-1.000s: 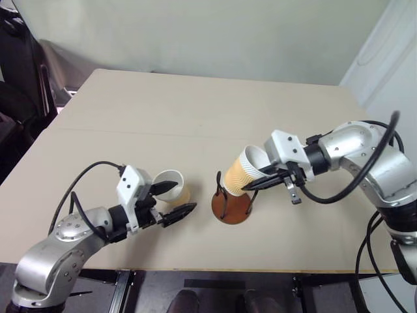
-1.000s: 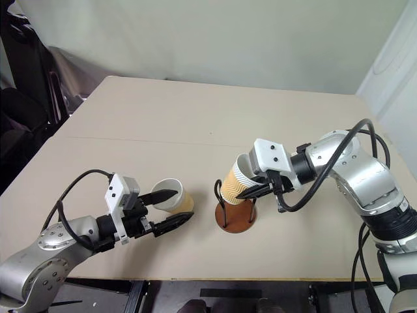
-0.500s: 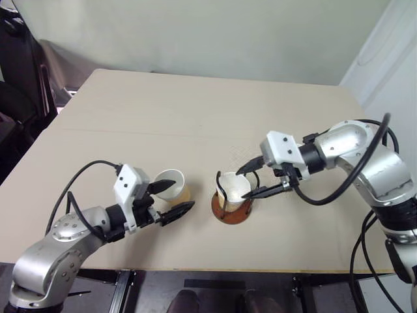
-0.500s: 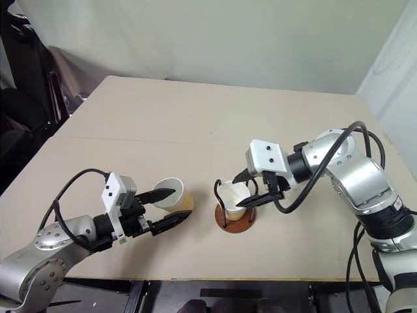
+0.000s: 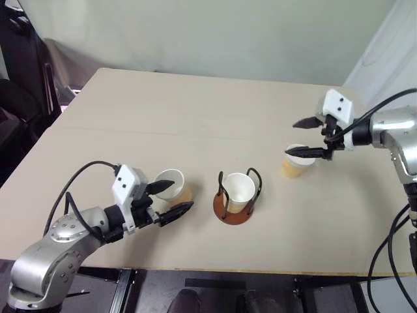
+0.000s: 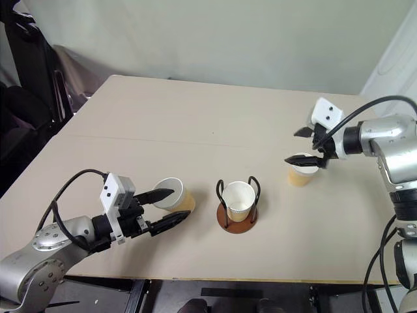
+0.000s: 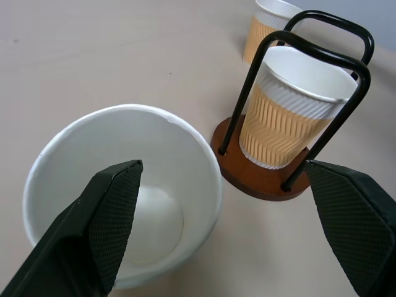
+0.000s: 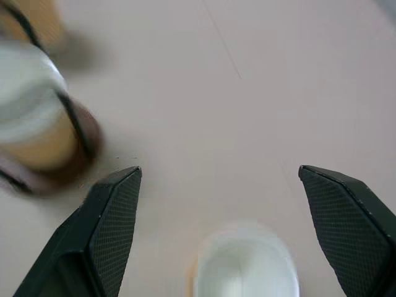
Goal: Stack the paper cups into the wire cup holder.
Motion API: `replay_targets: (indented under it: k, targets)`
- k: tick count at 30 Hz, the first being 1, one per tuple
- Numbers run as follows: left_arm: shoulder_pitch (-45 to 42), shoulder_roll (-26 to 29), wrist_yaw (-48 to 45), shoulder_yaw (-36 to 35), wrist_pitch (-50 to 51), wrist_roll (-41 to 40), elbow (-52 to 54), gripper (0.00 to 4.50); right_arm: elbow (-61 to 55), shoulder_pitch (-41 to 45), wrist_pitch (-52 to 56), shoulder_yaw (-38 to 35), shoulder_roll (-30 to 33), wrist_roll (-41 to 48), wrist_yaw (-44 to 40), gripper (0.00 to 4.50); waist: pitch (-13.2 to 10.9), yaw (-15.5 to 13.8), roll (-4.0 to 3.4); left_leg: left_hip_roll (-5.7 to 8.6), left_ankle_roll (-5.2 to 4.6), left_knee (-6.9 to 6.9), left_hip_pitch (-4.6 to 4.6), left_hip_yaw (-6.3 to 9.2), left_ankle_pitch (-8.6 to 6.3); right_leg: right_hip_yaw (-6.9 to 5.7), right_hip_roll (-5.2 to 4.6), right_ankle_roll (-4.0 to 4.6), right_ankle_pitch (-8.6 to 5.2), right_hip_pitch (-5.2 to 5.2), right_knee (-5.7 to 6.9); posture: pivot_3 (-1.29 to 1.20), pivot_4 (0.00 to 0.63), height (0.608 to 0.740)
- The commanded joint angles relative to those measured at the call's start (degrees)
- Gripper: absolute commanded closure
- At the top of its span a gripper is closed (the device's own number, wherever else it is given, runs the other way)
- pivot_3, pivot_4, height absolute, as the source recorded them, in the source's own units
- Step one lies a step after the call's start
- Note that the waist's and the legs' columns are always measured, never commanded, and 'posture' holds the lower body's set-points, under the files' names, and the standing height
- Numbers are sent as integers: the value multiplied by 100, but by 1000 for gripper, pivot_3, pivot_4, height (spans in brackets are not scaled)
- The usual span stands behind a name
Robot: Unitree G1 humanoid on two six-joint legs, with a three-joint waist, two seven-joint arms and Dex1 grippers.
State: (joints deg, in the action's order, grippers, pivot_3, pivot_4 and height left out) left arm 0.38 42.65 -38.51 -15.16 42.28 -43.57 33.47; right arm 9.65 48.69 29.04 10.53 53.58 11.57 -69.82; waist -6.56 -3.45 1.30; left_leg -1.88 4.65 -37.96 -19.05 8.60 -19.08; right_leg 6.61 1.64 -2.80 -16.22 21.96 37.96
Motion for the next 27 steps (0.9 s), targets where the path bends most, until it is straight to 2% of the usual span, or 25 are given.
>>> replay_targets:
  k: [1, 11, 18, 24, 27]
  targets:
    - [-65, 48, -58, -77, -46, -103, 149, 0, 22, 33, -207, -31, 133, -163, -168, 404, -3, 21, -5, 0, 0, 0, 1, -3, 0, 1, 0, 0, 0, 0, 2, 0, 150, 740]
    - [-283, 224, -84, -292, 59, -678, 539, 0, 343, -98, -414, 365, -280, -737, -126, 404, -4, 25, -6, -1, 0, -7, 3, -3, 0, 1, 2, 0, 1, -3, 4, 0, 150, 740]
    - [-556, 766, -135, -244, 265, -981, 919, 0, 642, -93, -616, 482, -441, -996, -194, 404, -5, 5, -8, 2, 0, -5, 1, -2, 0, -1, 0, 0, 1, -2, 0, 0, 150, 740]
    - [-768, 961, -45, -182, 362, -1125, 1038, 0, 811, -108, -753, 510, -448, -1145, -212, 404, -5, 6, -9, 0, 0, -6, 2, -1, 0, -1, 0, 0, 1, -4, 2, 0, 150, 740]
    - [-830, 1006, -10, -150, 393, -1161, 1051, 0, 910, -107, -836, 529, -472, -1239, -182, 1020, -5, 7, -9, 0, 0, -5, 2, -1, 0, -1, 0, 1, 1, -3, 2, 0, 150, 740]
